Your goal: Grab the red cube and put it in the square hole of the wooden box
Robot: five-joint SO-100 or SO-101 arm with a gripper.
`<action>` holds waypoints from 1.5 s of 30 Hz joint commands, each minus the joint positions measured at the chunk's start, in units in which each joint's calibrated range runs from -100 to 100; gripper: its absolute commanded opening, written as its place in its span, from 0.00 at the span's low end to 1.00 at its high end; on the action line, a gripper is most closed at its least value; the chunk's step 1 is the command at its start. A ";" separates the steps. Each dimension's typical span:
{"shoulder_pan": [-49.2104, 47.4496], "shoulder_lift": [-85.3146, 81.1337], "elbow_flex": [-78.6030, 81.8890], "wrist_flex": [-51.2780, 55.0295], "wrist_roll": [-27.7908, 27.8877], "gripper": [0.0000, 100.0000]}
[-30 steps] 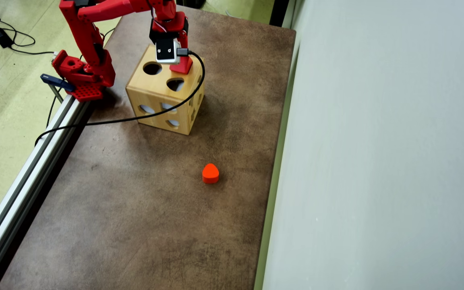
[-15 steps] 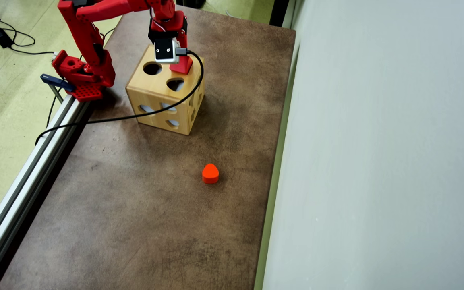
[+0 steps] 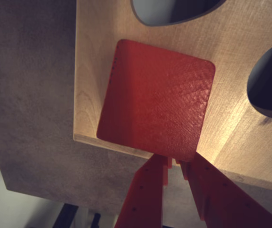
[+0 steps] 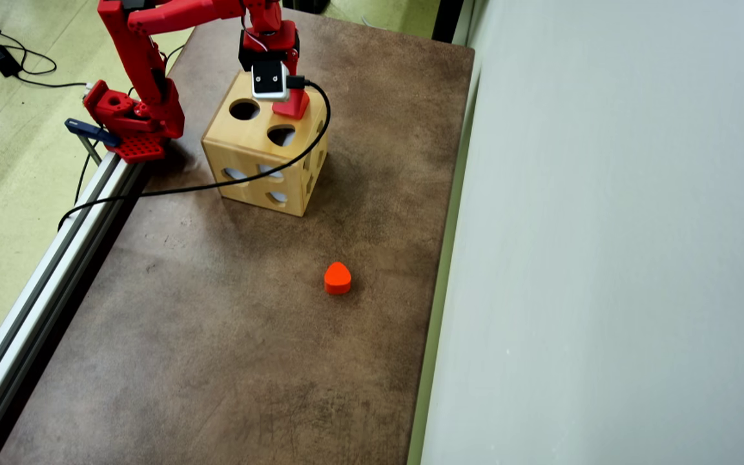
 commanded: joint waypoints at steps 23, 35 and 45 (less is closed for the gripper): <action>5.57 -33.00 -19.97 10.75 -3.96 0.02; 10.47 -73.17 22.52 6.24 2.20 0.02; 14.56 -90.58 28.69 5.84 4.30 0.02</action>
